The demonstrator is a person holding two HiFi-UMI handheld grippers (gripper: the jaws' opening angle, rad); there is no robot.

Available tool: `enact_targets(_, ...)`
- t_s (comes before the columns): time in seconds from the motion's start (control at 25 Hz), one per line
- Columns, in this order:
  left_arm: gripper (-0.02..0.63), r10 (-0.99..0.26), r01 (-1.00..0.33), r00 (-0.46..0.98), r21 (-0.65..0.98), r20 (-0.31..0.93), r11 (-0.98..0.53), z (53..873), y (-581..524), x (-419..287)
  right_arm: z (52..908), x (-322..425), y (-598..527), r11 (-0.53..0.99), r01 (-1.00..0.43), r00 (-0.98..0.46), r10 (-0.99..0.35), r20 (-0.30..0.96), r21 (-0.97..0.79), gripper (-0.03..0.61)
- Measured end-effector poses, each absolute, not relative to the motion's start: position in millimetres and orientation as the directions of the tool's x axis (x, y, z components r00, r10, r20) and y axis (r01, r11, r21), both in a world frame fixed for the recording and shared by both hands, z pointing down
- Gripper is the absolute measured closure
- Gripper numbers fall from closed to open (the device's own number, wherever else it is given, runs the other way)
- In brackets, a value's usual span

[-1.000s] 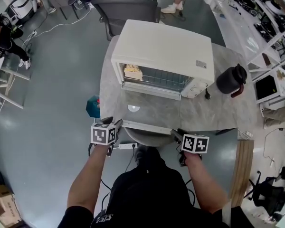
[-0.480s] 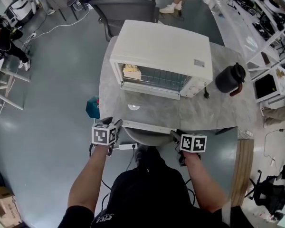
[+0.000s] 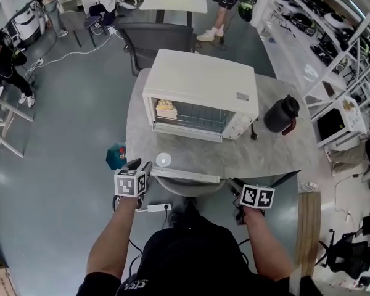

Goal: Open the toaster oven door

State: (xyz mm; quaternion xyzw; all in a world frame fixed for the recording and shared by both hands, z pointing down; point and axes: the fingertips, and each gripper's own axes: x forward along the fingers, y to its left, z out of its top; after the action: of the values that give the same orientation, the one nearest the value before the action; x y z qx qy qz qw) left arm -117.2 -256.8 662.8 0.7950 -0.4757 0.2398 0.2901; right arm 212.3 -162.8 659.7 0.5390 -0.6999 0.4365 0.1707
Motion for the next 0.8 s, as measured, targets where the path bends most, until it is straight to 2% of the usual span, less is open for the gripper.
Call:
enact_targets(0.44, 0.459, -0.695, -0.847, 0.508, 0.148, 0.508, -0.511, 595.8, -244.7, -81.1, 611.8, 187.1, -176.1, 0.163, -0.871, -0.444, -0.665, 0.601, -0.463, 0.539)
enact_targets(0.68, 0.554, -0.613, -0.766, 0.636, 0.290, 0.468, -0.574, 563.8, -217.8, -51.0, 595.2, 171.3, -180.8, 0.237, -0.834, -0.511, -0.672, 0.536, -0.498, 0.551)
enact_targets(0.8, 0.578, -0.630, -0.751, 0.655, 0.276, 0.417, -0.599, 541.6, -205.4, -32.3, 580.9, 171.4, -173.3, 0.310, -0.829, -0.538, -0.666, 0.516, -0.465, 0.554)
